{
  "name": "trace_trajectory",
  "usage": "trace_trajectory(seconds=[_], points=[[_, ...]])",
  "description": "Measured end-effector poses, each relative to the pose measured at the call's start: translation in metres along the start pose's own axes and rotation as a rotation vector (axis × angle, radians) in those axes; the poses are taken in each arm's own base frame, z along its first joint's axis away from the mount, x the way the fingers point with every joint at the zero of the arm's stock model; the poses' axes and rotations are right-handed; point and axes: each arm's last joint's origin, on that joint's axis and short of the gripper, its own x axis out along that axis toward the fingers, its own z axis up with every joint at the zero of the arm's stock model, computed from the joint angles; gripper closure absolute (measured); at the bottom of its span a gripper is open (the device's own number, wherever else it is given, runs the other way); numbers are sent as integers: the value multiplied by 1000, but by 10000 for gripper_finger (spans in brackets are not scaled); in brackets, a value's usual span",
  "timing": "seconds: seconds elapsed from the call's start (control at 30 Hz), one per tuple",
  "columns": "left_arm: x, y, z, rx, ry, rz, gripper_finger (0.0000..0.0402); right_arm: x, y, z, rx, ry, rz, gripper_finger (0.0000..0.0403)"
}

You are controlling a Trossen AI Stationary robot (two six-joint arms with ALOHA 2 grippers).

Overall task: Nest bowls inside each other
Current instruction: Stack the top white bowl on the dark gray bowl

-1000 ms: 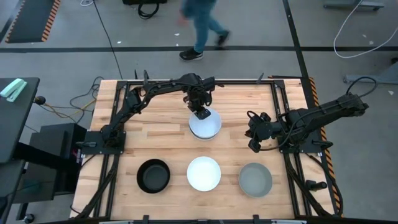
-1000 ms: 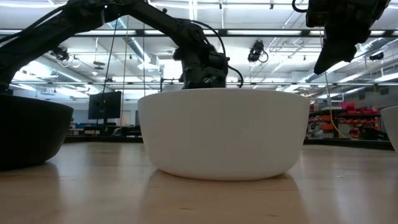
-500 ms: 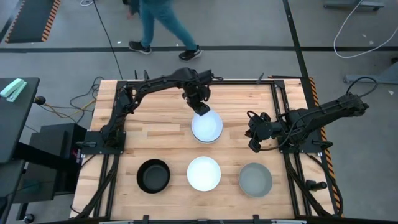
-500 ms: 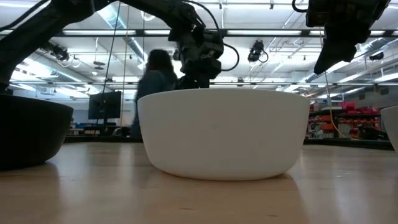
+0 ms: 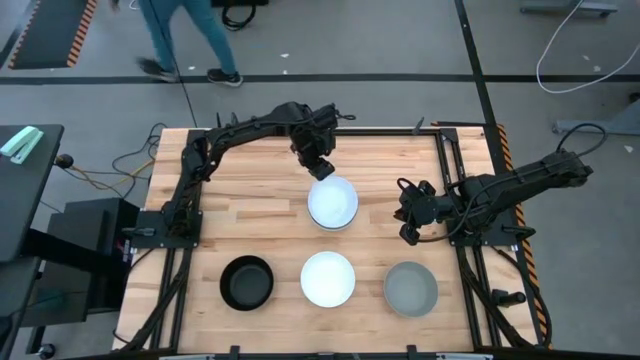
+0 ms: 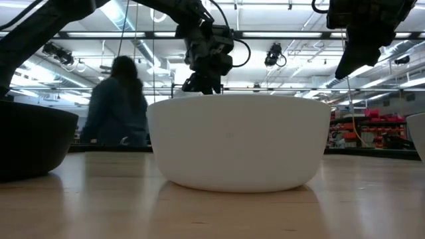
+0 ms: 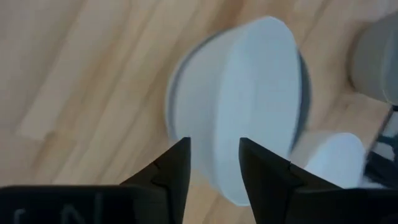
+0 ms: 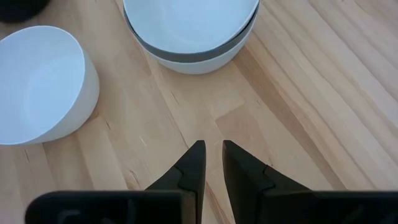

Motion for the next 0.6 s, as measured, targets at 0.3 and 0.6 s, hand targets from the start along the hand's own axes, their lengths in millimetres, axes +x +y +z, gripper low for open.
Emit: trace_trajectory(seconds=[0.3, 0.6], points=[[9, -21, -5, 119, 23, -20, 310, 0, 0, 0, -9, -8, -8, 341], [8, -16, -3, 113, 1, 84, 372, 0, 0, 0, -10, -9, -8, 341]])
